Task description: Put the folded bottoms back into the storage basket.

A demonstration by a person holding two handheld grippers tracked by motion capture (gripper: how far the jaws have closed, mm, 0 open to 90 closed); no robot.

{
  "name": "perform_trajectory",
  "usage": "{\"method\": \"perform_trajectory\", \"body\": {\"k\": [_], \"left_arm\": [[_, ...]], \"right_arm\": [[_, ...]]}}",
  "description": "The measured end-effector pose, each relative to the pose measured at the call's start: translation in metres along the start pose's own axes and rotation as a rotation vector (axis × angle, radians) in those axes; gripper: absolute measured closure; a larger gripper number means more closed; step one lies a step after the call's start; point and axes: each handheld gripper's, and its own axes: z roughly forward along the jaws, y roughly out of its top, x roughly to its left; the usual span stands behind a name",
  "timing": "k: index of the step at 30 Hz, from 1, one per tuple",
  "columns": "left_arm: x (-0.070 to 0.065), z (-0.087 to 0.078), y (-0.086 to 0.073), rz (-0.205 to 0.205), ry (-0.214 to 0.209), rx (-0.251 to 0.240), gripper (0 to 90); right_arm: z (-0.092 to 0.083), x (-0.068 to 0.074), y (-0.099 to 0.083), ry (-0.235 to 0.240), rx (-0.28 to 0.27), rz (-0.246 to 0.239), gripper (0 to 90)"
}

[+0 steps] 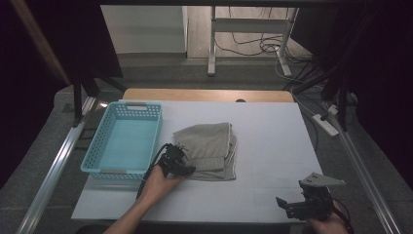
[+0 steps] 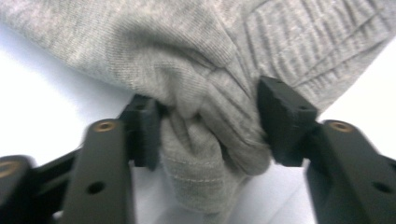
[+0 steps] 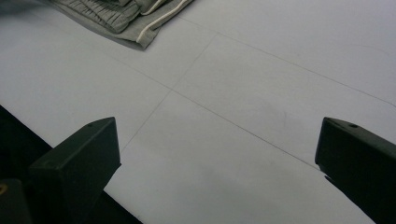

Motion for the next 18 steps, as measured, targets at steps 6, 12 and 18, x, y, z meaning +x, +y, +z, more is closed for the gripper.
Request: {"method": "perform_trajectory", "body": {"k": [6,12,18], "left_arm": [[0.004,-0.0005,-0.001,-0.055,-0.054,-0.007,65.2],[0.0035,-0.0003,-0.0017,-0.056,-0.054,-0.016,67.0],[0.0006,0.0,-0.0017,-0.065,-0.034,-0.022,66.4]], "right_arm": [[0.0002,0.0,0.0001,0.001,0.001,-0.001,0.3],[0.0,0.0009,0.0003,0.003,0.0,-0.009,0.3],[-0.0031,0.0027,0.0002,0.005,-0.034,-0.028,0.2]]}}
